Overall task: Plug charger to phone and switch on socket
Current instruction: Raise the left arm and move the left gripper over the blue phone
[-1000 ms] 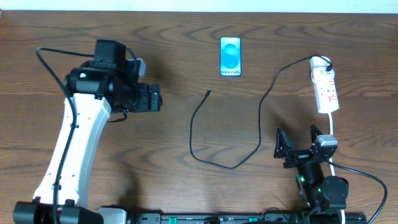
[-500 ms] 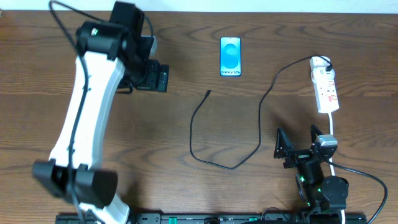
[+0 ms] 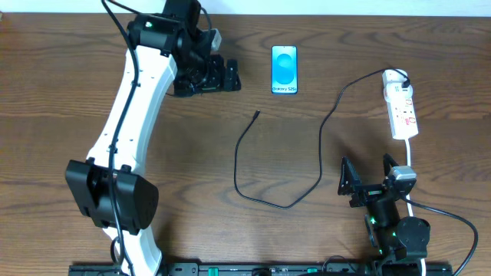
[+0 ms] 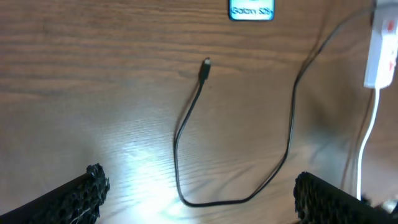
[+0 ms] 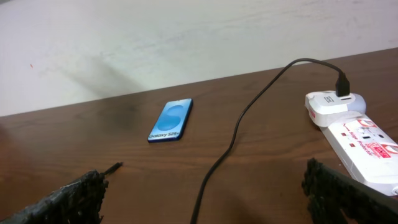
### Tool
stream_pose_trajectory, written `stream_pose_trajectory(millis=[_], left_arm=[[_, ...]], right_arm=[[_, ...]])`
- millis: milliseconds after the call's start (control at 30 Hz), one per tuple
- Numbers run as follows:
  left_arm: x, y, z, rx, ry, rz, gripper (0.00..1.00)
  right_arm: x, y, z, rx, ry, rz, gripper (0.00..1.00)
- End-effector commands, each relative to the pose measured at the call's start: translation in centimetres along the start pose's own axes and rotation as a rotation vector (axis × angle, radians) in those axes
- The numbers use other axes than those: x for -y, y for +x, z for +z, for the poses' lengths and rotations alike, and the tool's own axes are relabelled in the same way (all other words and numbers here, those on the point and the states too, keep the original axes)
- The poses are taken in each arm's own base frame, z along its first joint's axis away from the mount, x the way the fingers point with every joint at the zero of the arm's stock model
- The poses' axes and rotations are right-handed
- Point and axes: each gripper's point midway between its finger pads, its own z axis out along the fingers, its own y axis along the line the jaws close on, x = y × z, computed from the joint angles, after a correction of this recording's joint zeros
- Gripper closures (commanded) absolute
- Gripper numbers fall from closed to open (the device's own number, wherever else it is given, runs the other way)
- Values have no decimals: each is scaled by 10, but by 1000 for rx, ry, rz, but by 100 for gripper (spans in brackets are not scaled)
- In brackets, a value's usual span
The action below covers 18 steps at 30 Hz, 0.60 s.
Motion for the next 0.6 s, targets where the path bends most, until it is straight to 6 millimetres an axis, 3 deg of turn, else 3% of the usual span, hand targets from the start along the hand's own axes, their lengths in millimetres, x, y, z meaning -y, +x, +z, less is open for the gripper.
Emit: stream_pose_trajectory(millis=[0, 133, 433, 567], left_arm=[[-9, -2, -2, 40, -131, -111, 2], [-5, 5, 1, 28, -181, -95, 2], [-6, -3, -9, 16, -235, -79, 2], [-16, -14, 4, 13, -293, -68, 2]], right_arm=[[-1, 1, 0, -1, -5, 8, 1], [-1, 1, 0, -1, -5, 8, 1], [-1, 1, 0, -1, -5, 8, 1], [-1, 1, 0, -1, -5, 8, 1]])
